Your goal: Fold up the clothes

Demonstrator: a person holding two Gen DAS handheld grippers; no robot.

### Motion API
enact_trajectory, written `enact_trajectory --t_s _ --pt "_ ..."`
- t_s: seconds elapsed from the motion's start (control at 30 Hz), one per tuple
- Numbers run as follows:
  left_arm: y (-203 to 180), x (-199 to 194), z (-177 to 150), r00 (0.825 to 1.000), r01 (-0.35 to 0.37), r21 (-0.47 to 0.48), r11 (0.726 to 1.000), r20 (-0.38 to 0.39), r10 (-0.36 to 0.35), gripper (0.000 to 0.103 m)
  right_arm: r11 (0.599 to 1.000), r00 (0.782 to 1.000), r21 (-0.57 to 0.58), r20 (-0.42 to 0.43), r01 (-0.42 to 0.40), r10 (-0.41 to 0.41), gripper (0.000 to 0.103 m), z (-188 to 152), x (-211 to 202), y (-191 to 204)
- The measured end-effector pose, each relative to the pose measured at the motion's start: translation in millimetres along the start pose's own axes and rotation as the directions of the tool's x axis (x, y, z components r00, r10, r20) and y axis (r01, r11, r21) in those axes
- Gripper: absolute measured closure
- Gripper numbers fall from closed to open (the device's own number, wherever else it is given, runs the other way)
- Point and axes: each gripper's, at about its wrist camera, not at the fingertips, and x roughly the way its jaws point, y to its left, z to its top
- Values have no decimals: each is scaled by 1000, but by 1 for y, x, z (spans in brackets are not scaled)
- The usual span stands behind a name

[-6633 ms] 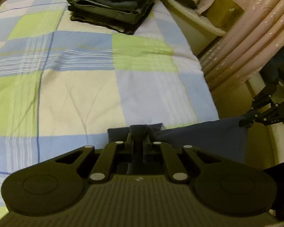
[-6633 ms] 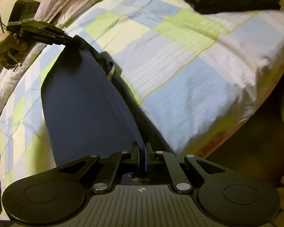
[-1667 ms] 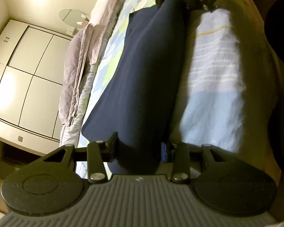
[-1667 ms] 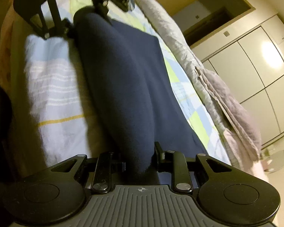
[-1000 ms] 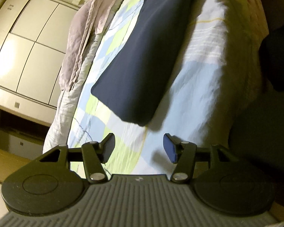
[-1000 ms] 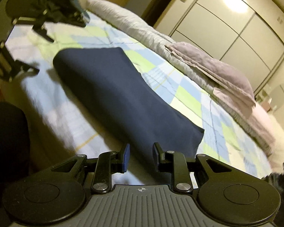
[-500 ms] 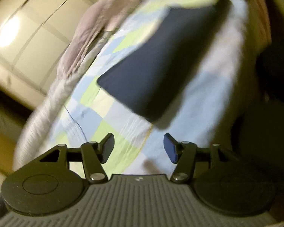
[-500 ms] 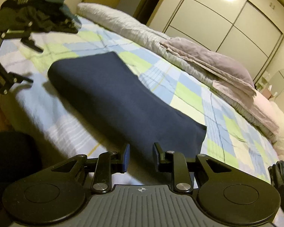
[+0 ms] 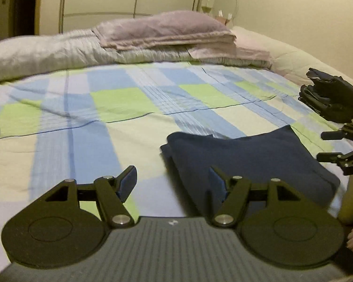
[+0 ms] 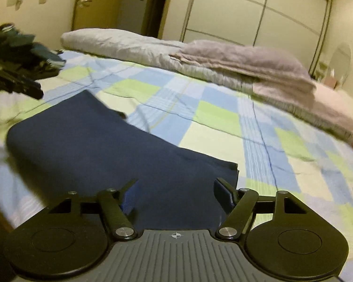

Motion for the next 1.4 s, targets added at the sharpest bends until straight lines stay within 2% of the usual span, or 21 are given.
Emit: enact_trajectory --t_s 0.2,0.23,0.27,0.33,0.4,0.43,0.47,0.5,0.57,0.6,0.7,0.77,0.87,0.93,1.0,1.07,1.13,1.23,1.3,1.37,1.4 --pt "10 58 16 992 80 -28 996 -97 -83 42 981 996 183 -49 -65 75 32 11 51 -54" --pt "12 61 16 991 93 -40 995 -98 -96 49 972 995 223 -55 -71 85 32 10 56 -63" --pt "14 65 17 989 107 -52 993 -96 -111 68 962 994 263 -61 -75 94 32 10 61 -72" --pt "15 66 18 987 126 -56 990 -90 -131 87 936 991 342 -72 -82 113 32 8 71 -90" --pt "13 66 18 986 140 -39 989 -84 -143 94 916 987 388 -78 -100 141 33 5 76 -100" --pt "8 63 17 987 140 -8 990 -74 -140 96 909 986 403 -76 -108 151 38 2 76 -103" --pt "4 59 17 989 137 27 990 -60 -136 97 907 984 404 -72 -118 160 49 0 75 -103" --pt "-2 53 17 990 140 63 988 -35 -138 98 907 983 401 -66 -132 172 69 -1 73 -102" --pt "-13 35 16 983 170 147 974 39 -177 98 915 986 381 -48 -129 159 78 -3 64 -96" --pt "-18 26 16 977 184 190 964 77 -201 99 925 989 360 -32 -120 141 88 -2 56 -93" --pt "-24 1 23 944 219 262 940 188 -272 99 951 996 294 22 -93 90 92 0 30 -84" --pt "-23 -2 31 939 203 263 943 219 -263 98 963 995 260 80 -72 53 95 3 8 -80" --pt "-16 17 41 959 164 228 960 193 -210 98 968 988 245 154 -48 11 95 13 -10 -88" --pt "-8 46 38 982 131 165 977 110 -150 97 969 988 239 151 -56 20 95 17 -2 -93" --pt "2 79 27 995 99 94 991 14 -101 97 974 991 217 127 -59 32 95 19 15 -93" --pt "7 97 17 996 83 63 995 -33 -81 96 976 996 211 77 -59 43 95 16 45 -90" --pt "13 103 13 996 79 25 997 -37 -78 96 971 998 230 7 -59 59 95 9 70 -91" --pt "20 103 10 994 97 -7 995 -47 -98 94 969 994 236 -62 -78 95 95 -1 84 -91" --pt "27 105 13 992 109 -40 993 -58 -111 91 960 992 266 -65 -84 104 94 -4 85 -97" --pt "32 105 17 991 112 -76 991 -70 -118 88 952 994 300 -62 -67 89 90 -1 77 -103" --pt "32 105 19 991 107 -84 991 -75 -114 88 952 997 304 -60 -33 53 81 0 71 -104"
